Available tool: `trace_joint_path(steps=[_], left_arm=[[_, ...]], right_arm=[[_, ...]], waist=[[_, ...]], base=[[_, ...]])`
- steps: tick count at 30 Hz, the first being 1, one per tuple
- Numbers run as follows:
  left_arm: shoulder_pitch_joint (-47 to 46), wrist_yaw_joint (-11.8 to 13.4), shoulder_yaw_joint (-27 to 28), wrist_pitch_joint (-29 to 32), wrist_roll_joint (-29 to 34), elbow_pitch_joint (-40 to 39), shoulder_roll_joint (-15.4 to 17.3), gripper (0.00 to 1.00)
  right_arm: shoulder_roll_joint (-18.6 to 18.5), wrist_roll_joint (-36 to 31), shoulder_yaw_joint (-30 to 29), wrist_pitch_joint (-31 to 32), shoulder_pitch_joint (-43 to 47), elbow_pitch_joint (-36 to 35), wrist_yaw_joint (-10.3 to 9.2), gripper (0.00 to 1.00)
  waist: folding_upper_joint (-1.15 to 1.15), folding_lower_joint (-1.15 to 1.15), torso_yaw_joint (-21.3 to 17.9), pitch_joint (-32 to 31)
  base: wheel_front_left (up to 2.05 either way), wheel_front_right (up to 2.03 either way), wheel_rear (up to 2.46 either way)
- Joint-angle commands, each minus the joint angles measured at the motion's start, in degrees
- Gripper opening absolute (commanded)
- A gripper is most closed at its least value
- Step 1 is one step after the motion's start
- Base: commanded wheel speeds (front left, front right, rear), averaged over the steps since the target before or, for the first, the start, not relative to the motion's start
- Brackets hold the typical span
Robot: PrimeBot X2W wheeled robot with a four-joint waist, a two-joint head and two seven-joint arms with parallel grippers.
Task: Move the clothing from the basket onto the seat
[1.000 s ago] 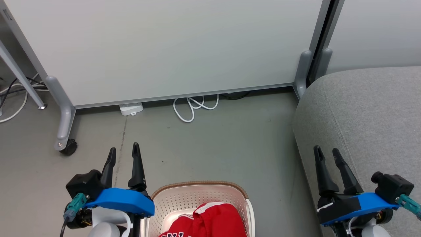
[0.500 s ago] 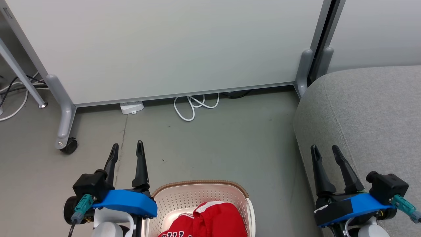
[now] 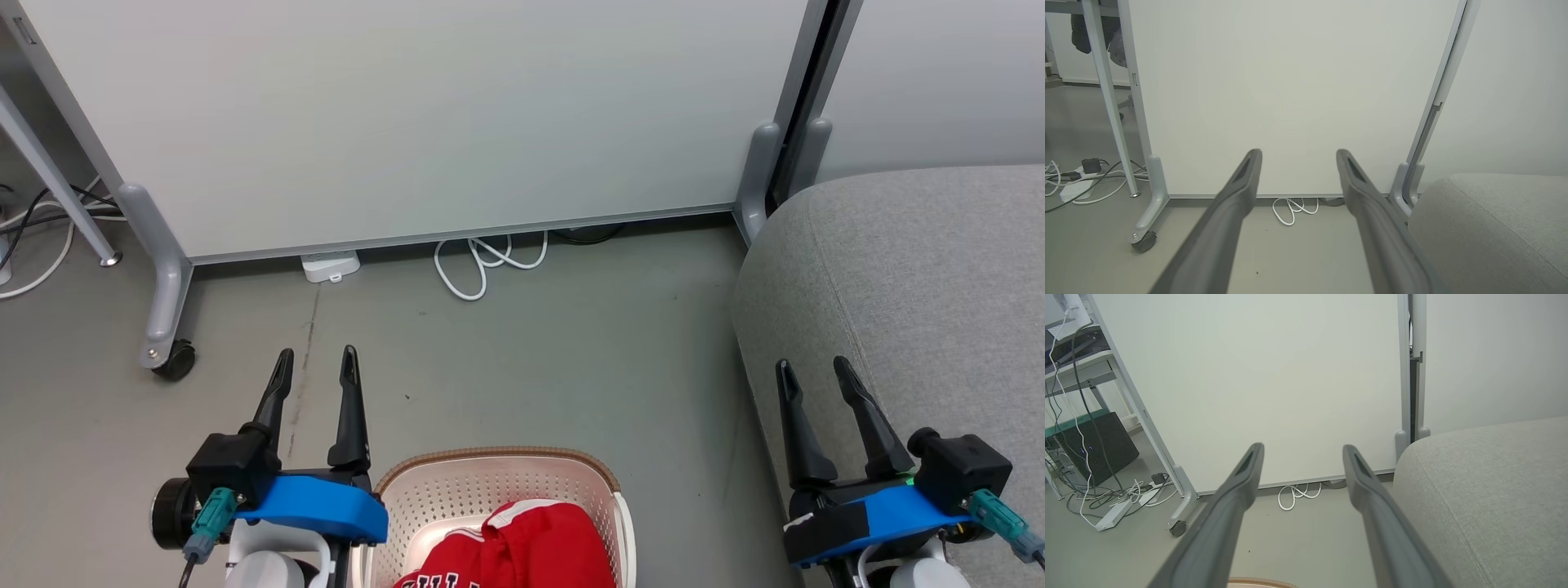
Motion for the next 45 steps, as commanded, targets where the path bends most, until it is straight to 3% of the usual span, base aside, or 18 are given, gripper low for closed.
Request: trace_joint_path(steps=[1, 24, 45], left_arm=[[-0.2, -0.4, 0.2, -0.4, 1.0, 0.0, 0.0, 1.0], [0.7, -1.2, 1.7, -2.8, 11.4, 1.6, -1.2, 1.0], [0.9, -1.6, 2.7, -2.7, 11.0, 2.1, -1.6, 1.0]], right_arm=[[-0.3, -1.1, -0.2, -0.4, 0.5, -0.3, 0.13, 1.0], [-0.3, -9.1, -1.8, -2.8, 1.7, 0.1, 0.16, 1.0], [-0.3, -8.1, -1.3, -2.8, 1.2, 0.7, 0.16, 1.0]], waist=[[0.0, 0.0, 0.0, 0.0], [0.0, 0.0, 0.4, -0.4], [0.0, 0.0, 0.2, -0.3]], base=[[0.0, 0.0, 0.0], [0.0, 0.0, 0.0], [0.0, 0.0, 0.0]])
